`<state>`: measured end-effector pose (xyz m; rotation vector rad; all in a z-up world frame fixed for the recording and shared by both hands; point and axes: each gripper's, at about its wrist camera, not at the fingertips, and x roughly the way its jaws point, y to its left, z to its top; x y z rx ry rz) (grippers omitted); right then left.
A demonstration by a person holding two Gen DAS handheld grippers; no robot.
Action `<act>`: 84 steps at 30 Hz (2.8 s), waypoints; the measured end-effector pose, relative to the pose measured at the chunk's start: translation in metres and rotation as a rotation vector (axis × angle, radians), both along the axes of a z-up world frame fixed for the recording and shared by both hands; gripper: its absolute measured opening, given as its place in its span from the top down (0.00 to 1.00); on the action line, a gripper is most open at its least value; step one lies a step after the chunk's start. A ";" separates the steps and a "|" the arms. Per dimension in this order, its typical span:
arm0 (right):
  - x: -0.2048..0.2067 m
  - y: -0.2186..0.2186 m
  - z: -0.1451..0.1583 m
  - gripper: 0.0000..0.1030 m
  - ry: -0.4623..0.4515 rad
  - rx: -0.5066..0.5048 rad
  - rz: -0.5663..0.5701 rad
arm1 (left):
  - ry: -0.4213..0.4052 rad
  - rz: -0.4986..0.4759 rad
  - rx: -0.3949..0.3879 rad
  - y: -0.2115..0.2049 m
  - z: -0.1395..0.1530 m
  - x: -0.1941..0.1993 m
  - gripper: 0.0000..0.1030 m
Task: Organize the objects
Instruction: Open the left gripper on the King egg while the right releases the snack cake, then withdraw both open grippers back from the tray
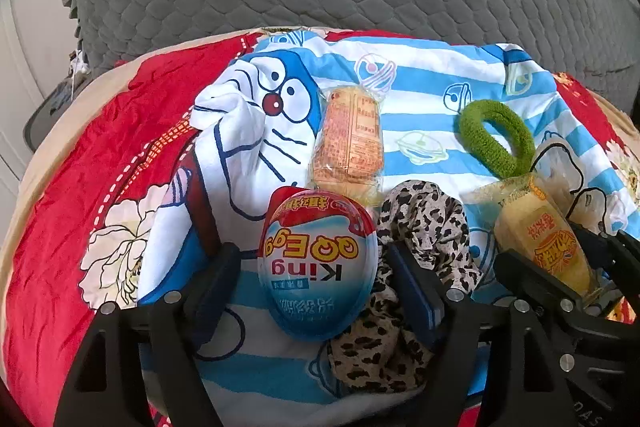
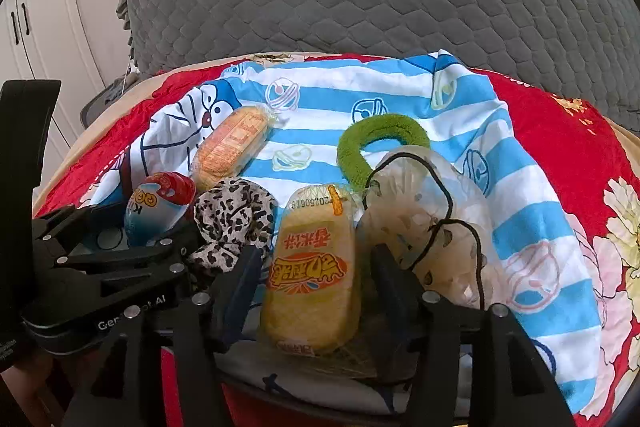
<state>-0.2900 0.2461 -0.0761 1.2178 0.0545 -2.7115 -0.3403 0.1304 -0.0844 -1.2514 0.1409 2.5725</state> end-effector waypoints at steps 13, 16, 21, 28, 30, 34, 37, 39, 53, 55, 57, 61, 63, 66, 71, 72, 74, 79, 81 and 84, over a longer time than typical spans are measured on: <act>0.002 0.002 0.004 0.34 0.009 -0.006 -0.008 | -0.015 -0.004 0.015 -0.004 0.001 0.001 0.20; 0.003 0.003 0.006 0.31 0.015 -0.005 -0.015 | -0.028 -0.005 0.030 -0.005 0.001 0.001 0.19; 0.005 0.007 0.012 0.23 0.029 -0.013 -0.029 | -0.028 0.008 0.041 -0.008 0.005 0.002 0.11; 0.004 0.012 0.016 0.19 0.031 -0.027 -0.046 | -0.026 0.019 0.054 -0.011 0.010 0.006 0.07; 0.005 0.012 0.017 0.15 0.031 -0.033 -0.048 | -0.029 0.027 0.066 -0.013 0.012 0.006 0.06; 0.007 0.014 0.022 0.09 0.046 -0.043 -0.054 | -0.027 0.046 0.087 -0.016 0.017 0.006 0.01; 0.006 0.017 0.024 0.02 0.044 -0.054 -0.066 | -0.012 0.048 0.078 -0.016 0.021 0.009 0.01; 0.006 0.019 0.026 0.02 0.047 -0.066 -0.065 | -0.008 0.050 0.078 -0.016 0.024 0.010 0.01; 0.023 0.020 0.060 0.01 0.126 -0.069 -0.070 | 0.028 0.032 0.095 -0.022 0.047 0.030 0.01; 0.026 0.020 0.065 0.01 0.133 -0.070 -0.073 | 0.039 0.039 0.098 -0.024 0.051 0.034 0.01; 0.028 0.020 0.069 0.01 0.134 -0.071 -0.073 | 0.044 0.041 0.096 -0.025 0.054 0.038 0.01; 0.035 0.021 0.080 0.01 0.150 -0.077 -0.077 | 0.054 0.044 0.090 -0.028 0.061 0.045 0.01; 0.038 0.021 0.084 0.01 0.154 -0.078 -0.078 | 0.056 0.043 0.091 -0.029 0.065 0.048 0.01; 0.044 0.021 0.091 0.01 0.161 -0.075 -0.079 | 0.063 0.045 0.094 -0.032 0.071 0.052 0.01; 0.055 0.020 0.106 0.01 0.180 -0.072 -0.080 | 0.084 0.045 0.107 -0.035 0.087 0.060 0.01; 0.056 0.020 0.108 0.01 0.183 -0.073 -0.078 | 0.089 0.045 0.109 -0.036 0.092 0.061 0.01; 0.061 0.019 0.114 0.01 0.191 -0.071 -0.078 | 0.104 0.049 0.113 -0.038 0.100 0.064 0.01; 0.076 0.017 0.126 0.01 0.216 -0.071 -0.073 | 0.121 0.054 0.127 -0.043 0.115 0.073 0.01; 0.082 0.016 0.131 0.01 0.224 -0.073 -0.070 | 0.131 0.057 0.128 -0.046 0.121 0.077 0.01; 0.091 0.016 0.136 0.01 0.233 -0.080 -0.070 | 0.140 0.062 0.138 -0.050 0.129 0.083 0.01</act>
